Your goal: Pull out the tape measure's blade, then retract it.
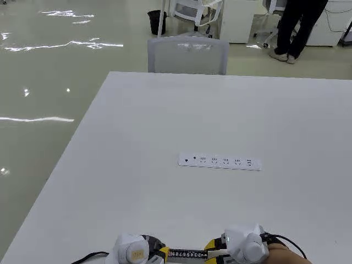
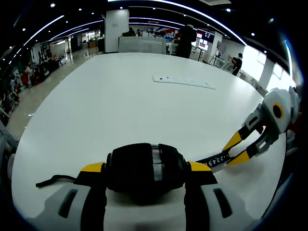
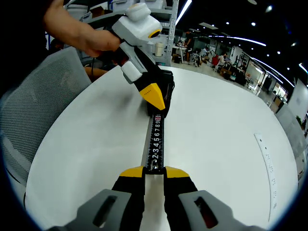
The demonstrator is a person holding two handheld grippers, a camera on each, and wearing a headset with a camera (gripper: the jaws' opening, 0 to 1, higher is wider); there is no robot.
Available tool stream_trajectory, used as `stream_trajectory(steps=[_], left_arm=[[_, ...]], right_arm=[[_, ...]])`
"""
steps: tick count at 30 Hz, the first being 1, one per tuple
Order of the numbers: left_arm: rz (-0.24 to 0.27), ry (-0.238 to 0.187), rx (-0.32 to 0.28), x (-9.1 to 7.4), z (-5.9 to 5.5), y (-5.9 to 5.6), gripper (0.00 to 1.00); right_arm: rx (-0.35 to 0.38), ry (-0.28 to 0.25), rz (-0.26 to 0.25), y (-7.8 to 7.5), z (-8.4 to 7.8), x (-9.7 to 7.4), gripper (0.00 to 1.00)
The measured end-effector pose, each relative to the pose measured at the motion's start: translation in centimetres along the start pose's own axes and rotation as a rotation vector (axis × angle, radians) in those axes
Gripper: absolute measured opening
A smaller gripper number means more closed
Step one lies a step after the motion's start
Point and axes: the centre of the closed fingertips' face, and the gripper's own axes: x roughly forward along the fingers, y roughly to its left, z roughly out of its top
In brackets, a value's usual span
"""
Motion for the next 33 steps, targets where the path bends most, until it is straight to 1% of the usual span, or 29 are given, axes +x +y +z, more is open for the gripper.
stream_trajectory(steps=[7,9,17,25,33], left_arm=[[0.001,0.003,0.003,-0.8,0.3,-0.2,0.61],[0.001,0.003,0.005,-0.7,0.3,-0.2,0.61],[-0.003,0.007,0.003,-0.5,0.2,-0.1,0.61],[-0.010,0.007,0.001,0.2,-0.1,0.0,0.61],[-0.012,0.006,-0.005,0.3,-0.2,0.2,0.61]], right_arm=[[0.002,0.000,0.002,0.0,0.0,0.2,0.13],[0.001,0.001,0.004,0.0,0.1,0.2,0.13],[-0.001,-0.002,0.004,-0.1,0.3,0.4,0.13],[-0.005,-0.007,0.007,-0.1,0.6,0.7,0.13],[-0.009,-0.012,0.009,-0.1,1.0,1.0,0.13]])
